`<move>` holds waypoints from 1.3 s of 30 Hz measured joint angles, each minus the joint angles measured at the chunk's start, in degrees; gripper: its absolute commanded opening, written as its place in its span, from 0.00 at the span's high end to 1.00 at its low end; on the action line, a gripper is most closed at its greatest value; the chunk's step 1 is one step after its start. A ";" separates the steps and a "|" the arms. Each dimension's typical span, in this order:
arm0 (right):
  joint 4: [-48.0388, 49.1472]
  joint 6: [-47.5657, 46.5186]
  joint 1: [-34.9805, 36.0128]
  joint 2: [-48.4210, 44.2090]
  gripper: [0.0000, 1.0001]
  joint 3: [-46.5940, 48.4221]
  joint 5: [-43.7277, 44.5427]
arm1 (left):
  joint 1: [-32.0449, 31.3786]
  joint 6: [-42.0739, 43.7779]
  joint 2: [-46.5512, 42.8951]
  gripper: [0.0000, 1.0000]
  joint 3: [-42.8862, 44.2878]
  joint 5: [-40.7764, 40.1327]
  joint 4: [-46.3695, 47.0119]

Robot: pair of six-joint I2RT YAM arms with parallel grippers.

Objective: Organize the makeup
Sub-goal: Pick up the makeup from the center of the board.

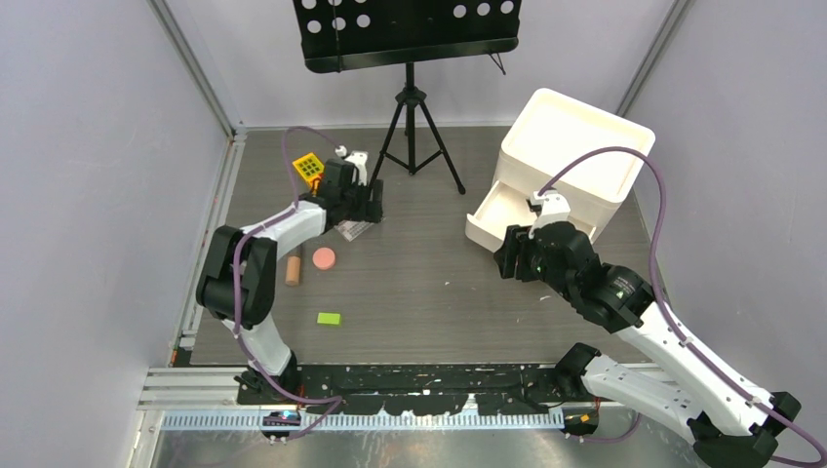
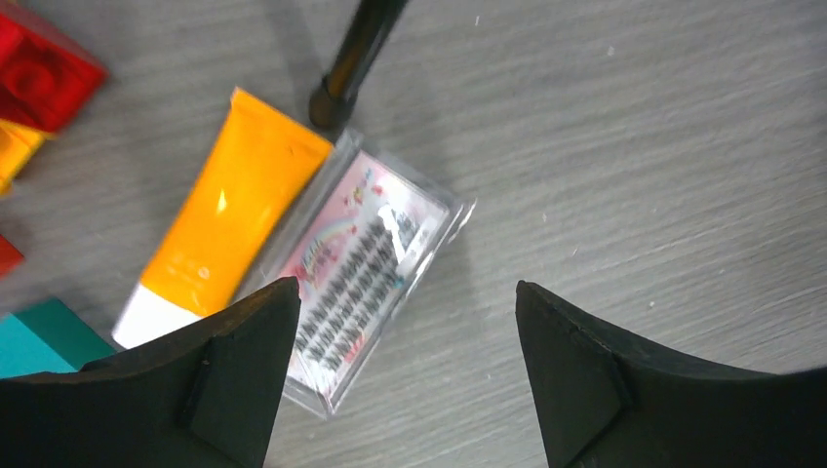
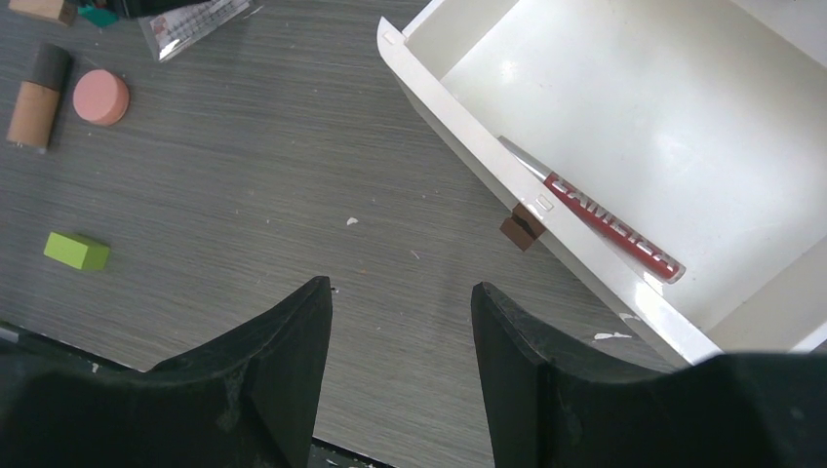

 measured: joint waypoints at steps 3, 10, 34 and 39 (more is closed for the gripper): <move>0.00 0.00 0.00 -0.04 0.40 -0.09 -0.11 | 1.09 0.68 0.04 0.16 2.03 1.49 0.26; -0.35 0.00 0.00 -1.01 0.40 -0.11 -0.09 | 2.75 1.51 4.42 0.17 5.09 5.01 1.51; -0.81 0.17 0.00 -2.54 0.40 -0.15 -0.09 | 3.78 2.80 9.62 0.16 8.17 4.81 -3.85; -0.81 0.20 0.00 -2.54 0.40 -0.15 -0.11 | 4.11 1.92 9.62 0.15 8.17 4.94 -4.94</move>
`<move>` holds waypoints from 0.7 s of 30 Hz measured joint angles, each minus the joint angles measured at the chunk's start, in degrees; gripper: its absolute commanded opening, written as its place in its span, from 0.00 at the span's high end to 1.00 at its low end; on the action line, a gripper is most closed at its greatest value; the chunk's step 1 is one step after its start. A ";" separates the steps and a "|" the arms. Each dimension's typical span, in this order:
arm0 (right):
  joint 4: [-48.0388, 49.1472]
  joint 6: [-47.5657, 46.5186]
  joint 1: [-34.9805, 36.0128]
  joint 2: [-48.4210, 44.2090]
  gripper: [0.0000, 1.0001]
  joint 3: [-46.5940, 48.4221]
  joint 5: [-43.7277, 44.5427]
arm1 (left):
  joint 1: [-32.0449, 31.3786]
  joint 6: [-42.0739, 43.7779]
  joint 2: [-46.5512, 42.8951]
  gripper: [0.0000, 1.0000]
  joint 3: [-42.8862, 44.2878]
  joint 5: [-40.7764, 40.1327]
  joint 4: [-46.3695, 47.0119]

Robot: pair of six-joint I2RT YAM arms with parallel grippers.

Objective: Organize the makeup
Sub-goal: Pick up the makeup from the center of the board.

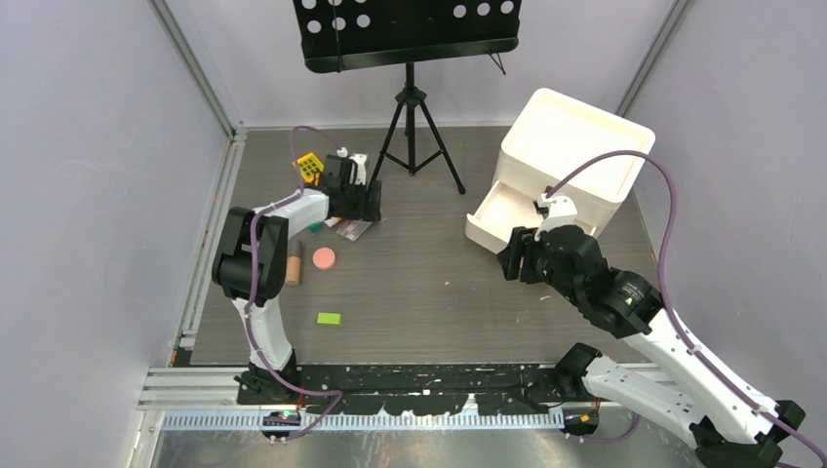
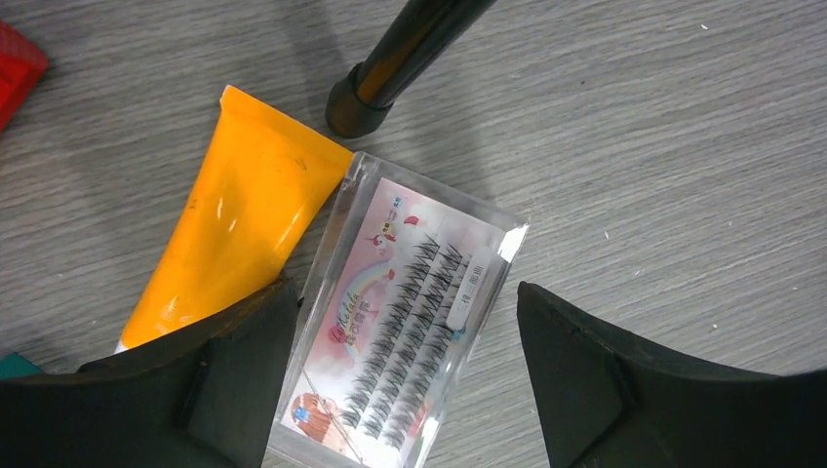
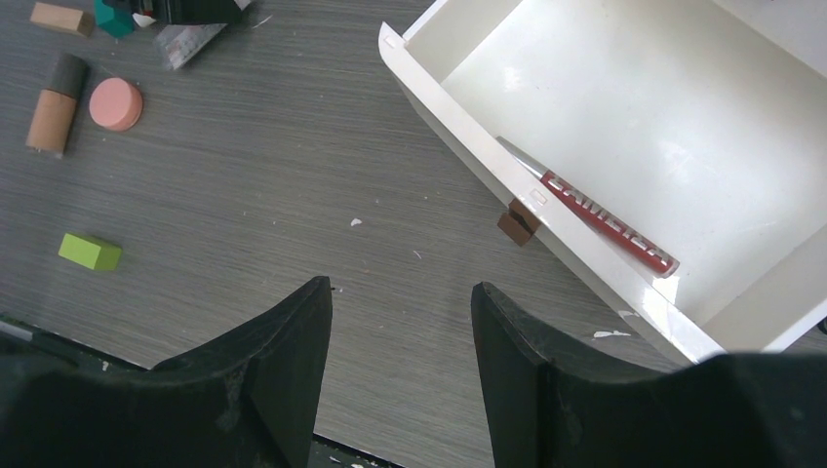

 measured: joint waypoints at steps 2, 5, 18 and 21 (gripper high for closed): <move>0.00 0.00 0.00 0.02 0.40 0.00 -0.02 | 0.13 -0.17 0.00 0.15 0.00 0.52 -0.55; 0.00 0.02 0.00 0.02 0.41 0.00 -0.13 | 0.22 -1.29 0.00 0.09 -0.33 2.73 -1.33; 0.13 0.48 0.00 1.20 0.40 -0.39 -1.38 | -2.19 -4.81 -5.84 0.00 -8.15 7.34 -0.17; 0.20 0.70 0.00 1.16 0.40 -0.44 -1.51 | -4.42 -4.79 -6.27 0.00 -8.63 6.75 -0.26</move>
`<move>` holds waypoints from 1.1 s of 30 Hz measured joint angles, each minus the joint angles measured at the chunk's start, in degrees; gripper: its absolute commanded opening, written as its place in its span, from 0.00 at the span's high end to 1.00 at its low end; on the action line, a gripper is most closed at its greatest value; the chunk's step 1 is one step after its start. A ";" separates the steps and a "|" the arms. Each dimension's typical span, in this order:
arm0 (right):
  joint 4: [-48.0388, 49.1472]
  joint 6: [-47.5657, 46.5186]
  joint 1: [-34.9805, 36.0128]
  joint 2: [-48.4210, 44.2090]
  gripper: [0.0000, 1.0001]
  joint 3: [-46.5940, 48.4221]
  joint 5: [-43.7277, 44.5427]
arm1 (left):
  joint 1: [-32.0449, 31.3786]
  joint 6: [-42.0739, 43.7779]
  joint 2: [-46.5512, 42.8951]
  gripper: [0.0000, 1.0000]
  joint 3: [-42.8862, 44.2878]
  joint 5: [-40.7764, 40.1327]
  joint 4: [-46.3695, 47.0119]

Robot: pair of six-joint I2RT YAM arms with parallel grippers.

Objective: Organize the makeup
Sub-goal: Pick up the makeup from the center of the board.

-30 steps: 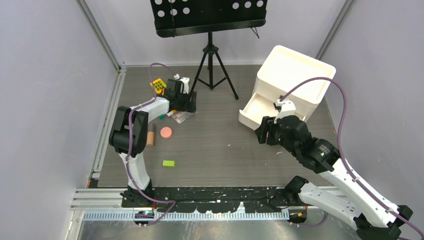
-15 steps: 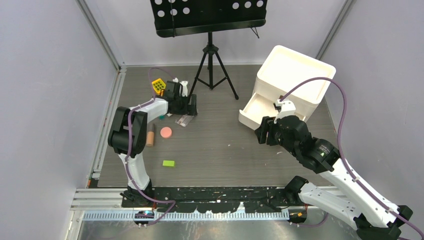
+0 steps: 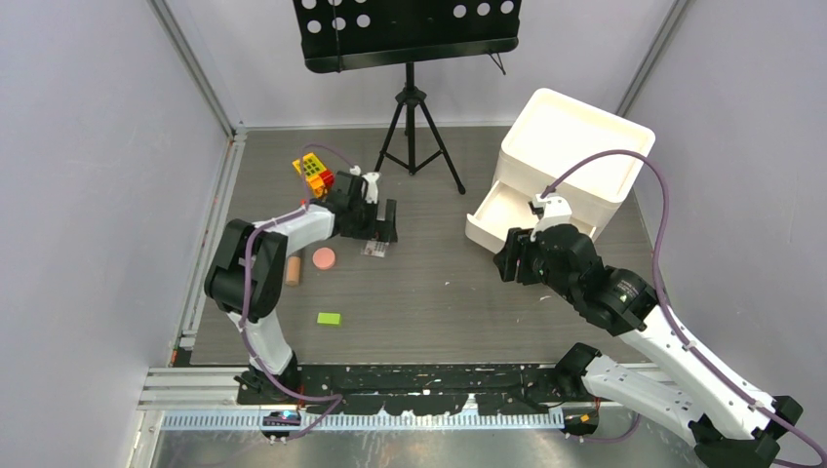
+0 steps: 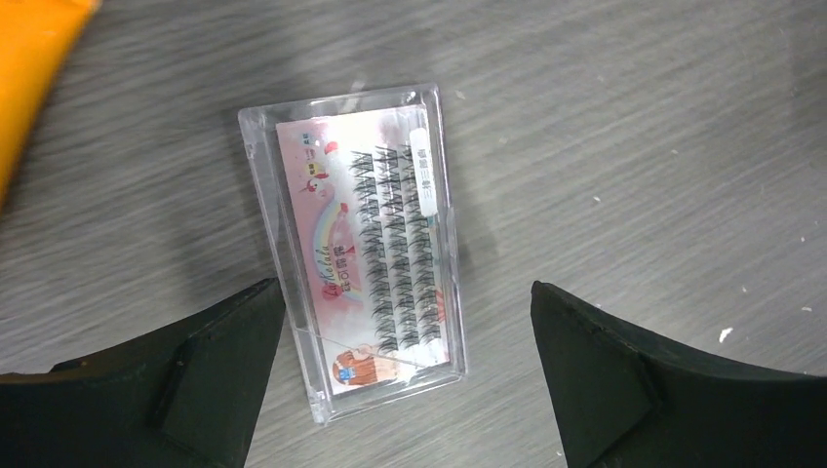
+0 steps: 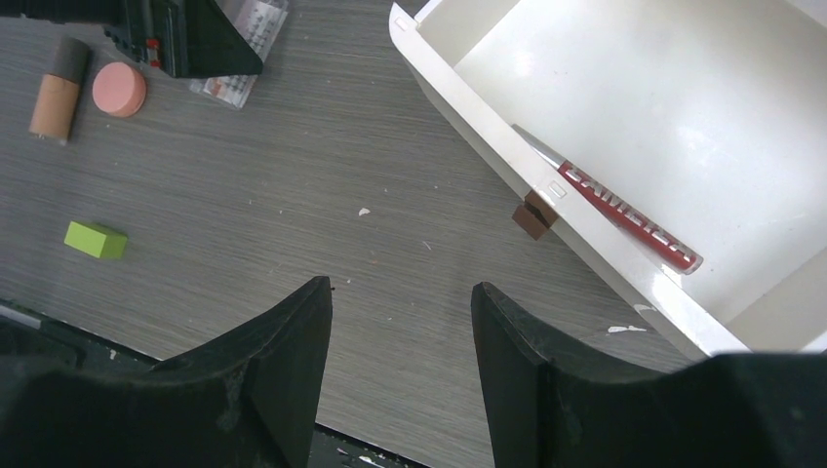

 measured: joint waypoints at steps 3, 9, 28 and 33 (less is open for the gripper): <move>0.00 0.35 0.00 0.00 0.40 0.00 0.00 | -2.91 0.09 -0.11 0.00 -0.11 -1.66 -0.11; 0.02 0.63 0.00 -0.04 0.40 0.00 0.02 | -9.90 0.33 -0.11 0.00 -0.09 -7.96 -0.90; 0.00 1.05 0.00 -1.81 0.40 0.00 1.66 | -16.22 -7.13 0.22 0.12 0.04 -24.24 -3.32; -0.07 1.38 0.00 -1.79 0.40 0.00 3.93 | -17.05 -8.48 2.25 0.23 1.70 -26.99 -2.58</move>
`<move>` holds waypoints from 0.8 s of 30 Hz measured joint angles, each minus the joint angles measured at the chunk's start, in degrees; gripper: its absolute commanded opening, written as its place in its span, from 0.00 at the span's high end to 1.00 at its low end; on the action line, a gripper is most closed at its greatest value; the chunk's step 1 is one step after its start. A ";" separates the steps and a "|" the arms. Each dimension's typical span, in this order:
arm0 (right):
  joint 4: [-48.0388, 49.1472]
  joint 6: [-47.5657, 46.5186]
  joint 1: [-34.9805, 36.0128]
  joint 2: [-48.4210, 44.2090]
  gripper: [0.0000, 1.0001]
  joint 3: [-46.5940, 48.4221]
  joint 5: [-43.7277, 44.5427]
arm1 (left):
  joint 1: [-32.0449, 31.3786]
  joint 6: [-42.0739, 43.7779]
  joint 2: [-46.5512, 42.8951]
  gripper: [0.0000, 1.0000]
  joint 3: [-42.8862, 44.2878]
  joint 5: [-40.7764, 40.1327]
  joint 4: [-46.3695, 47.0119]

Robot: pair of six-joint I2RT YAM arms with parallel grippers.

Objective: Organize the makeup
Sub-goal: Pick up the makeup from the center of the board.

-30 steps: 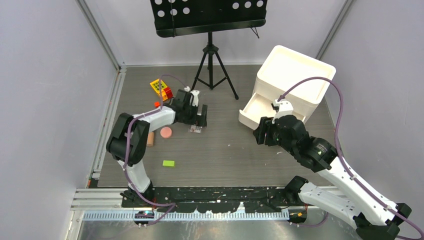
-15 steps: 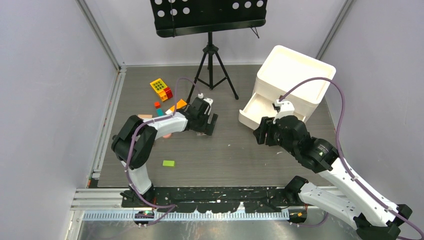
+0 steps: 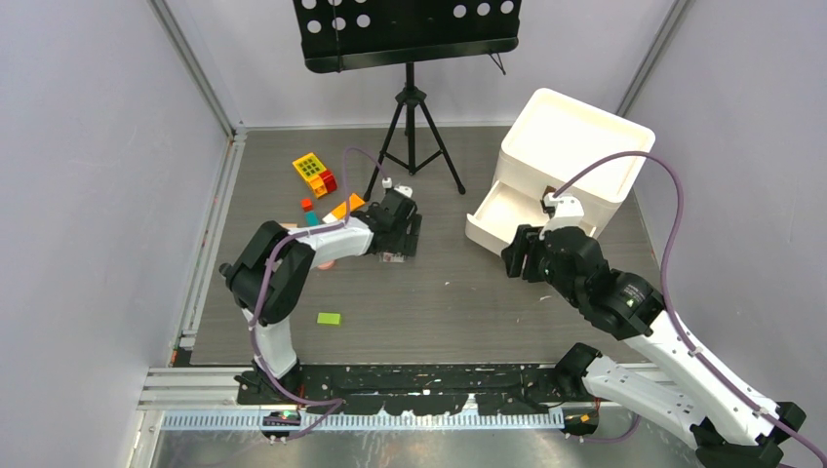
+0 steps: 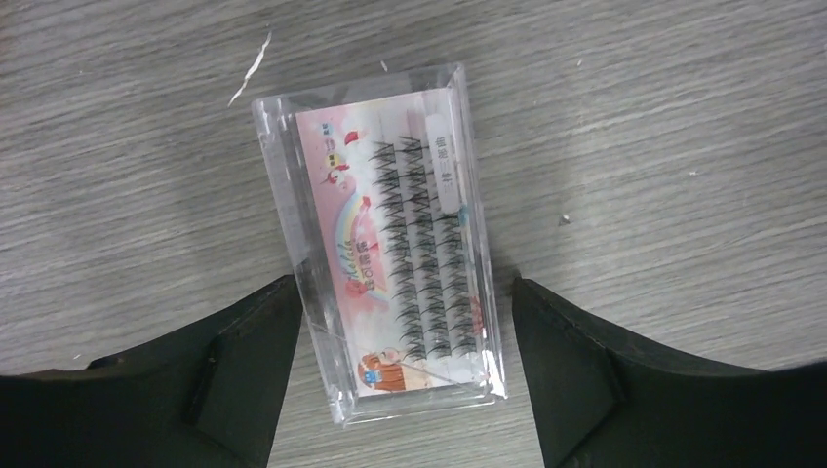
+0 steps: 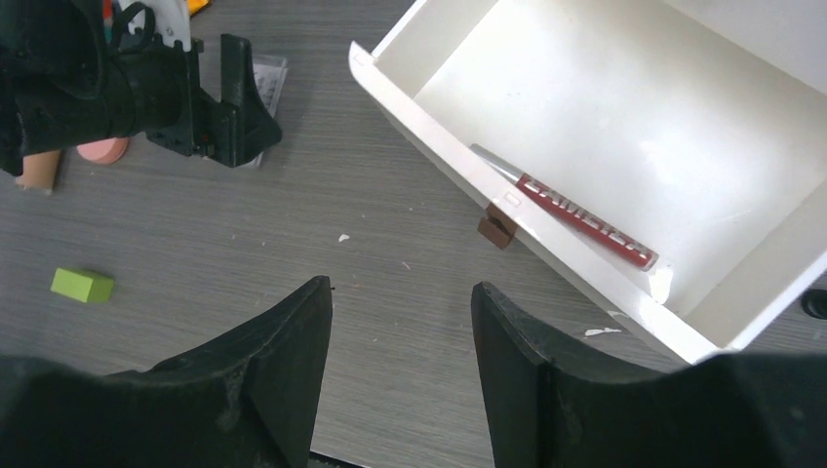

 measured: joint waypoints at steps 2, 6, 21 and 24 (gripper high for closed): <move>-0.17 0.33 0.00 0.00 0.41 0.04 2.05 | -0.28 -0.26 0.76 0.33 0.70 -0.48 0.66; -0.61 0.50 0.00 0.00 0.40 0.63 5.64 | -0.46 -0.46 0.87 0.43 0.70 -0.94 1.20; -0.76 -3.91 0.00 7.98 0.37 4.66 17.79 | -0.46 -0.22 -10.82 0.47 -10.12 -1.75 2.19; 0.59 -3.06 0.00 12.11 0.37 6.12 22.34 | -0.46 -0.22 -16.28 0.47 -12.39 -1.20 2.14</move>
